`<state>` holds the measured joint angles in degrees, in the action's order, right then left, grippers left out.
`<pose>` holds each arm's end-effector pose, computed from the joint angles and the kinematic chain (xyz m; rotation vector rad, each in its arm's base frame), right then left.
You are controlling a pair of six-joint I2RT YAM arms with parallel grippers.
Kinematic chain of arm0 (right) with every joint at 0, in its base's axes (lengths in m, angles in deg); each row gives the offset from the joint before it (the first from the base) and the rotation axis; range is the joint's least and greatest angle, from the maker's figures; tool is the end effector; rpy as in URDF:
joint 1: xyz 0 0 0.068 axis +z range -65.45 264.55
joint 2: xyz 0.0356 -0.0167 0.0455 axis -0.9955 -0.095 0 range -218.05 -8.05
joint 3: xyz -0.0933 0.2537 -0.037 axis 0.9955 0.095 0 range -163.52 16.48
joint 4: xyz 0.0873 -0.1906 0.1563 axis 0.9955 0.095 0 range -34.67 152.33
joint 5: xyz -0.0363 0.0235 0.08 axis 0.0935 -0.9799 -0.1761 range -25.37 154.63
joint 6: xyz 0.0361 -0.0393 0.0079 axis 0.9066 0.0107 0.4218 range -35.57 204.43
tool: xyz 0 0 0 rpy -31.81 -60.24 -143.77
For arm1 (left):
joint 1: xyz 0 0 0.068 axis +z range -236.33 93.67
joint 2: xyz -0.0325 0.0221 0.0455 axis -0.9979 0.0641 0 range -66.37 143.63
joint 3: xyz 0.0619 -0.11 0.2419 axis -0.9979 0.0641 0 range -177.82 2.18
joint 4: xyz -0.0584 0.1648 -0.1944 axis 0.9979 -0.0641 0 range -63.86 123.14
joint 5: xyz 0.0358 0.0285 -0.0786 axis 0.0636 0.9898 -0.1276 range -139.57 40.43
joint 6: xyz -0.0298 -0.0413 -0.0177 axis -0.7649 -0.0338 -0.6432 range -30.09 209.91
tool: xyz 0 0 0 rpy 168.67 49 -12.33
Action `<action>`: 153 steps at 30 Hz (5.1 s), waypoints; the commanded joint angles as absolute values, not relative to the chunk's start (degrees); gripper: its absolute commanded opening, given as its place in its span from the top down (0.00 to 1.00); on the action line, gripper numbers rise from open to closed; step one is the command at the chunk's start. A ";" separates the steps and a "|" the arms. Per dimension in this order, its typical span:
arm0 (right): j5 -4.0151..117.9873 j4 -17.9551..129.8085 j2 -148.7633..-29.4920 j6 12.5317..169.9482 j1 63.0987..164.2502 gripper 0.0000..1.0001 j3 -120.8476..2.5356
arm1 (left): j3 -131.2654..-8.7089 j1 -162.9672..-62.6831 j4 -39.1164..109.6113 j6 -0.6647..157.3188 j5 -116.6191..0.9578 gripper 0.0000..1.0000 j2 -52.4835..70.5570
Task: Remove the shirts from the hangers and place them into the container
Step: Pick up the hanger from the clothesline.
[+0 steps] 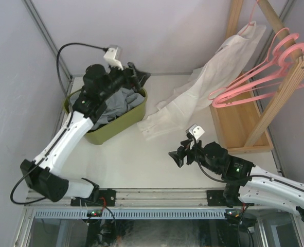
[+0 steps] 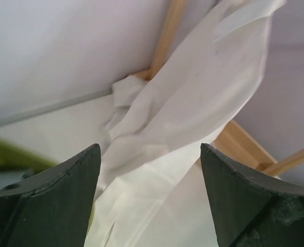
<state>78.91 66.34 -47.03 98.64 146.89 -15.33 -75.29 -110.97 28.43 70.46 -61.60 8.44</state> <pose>0.0860 0.1452 0.2746 -0.6261 1.8313 0.6749 0.2709 -0.1325 0.4358 0.2426 1.6420 -0.7592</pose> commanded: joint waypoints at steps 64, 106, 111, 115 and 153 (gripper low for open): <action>86.66 77.83 -14.99 112.68 147.35 0.23 0.51 | -141.97 -131.66 43.02 74.57 -62.52 1.00 56.71; 88.67 67.56 -24.85 114.61 147.04 0.32 -3.16 | -43.45 -131.84 66.74 71.70 -47.19 1.00 0.22; 89.85 64.86 -33.47 121.49 147.22 0.39 -10.29 | -33.65 -133.06 63.86 70.46 -44.81 1.00 -9.02; 93.70 65.66 -42.52 124.16 148.49 0.40 -17.22 | -28.79 -135.08 58.77 71.62 -42.57 1.00 -16.06; 113.57 91.80 -78.91 166.55 153.99 0.36 -41.88 | -25.19 -171.36 41.32 87.55 -4.76 1.00 -23.37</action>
